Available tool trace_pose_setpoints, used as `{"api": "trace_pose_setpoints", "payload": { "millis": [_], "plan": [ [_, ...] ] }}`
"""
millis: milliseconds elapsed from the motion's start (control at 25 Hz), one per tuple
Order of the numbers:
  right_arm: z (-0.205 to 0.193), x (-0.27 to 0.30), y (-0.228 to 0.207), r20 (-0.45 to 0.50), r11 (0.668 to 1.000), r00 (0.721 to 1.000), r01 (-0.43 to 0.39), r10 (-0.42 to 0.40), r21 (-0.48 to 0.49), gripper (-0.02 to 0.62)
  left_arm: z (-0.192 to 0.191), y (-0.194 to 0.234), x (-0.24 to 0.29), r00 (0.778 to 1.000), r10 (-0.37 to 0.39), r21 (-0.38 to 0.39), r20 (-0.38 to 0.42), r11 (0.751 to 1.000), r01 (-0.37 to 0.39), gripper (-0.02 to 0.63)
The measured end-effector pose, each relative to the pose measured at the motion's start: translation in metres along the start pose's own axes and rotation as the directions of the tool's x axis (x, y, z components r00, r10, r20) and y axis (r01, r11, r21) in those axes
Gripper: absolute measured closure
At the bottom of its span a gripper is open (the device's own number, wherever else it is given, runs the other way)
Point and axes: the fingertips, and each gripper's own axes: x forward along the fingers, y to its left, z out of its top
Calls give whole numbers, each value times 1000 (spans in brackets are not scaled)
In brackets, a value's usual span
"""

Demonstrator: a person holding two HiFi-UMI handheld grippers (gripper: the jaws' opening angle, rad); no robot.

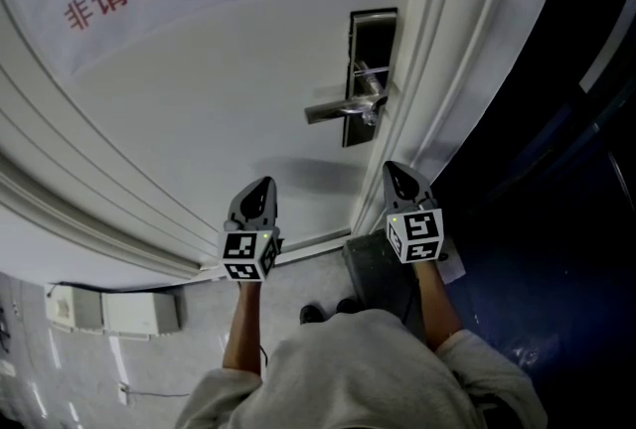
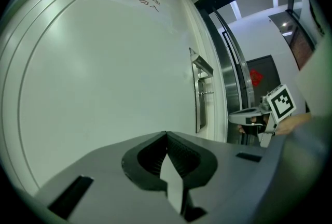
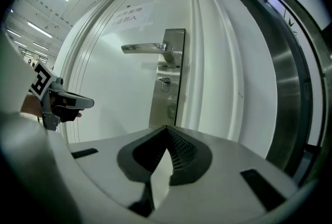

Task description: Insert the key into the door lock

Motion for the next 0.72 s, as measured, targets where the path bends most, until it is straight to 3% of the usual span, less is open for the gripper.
{"api": "trace_pose_setpoints", "payload": {
  "millis": [720],
  "plan": [
    [2,4,2,3,1000,1000,-3,3,-13,574,0,0,3,1000,4,-2,-2,1000,-4,589]
  ]
}}
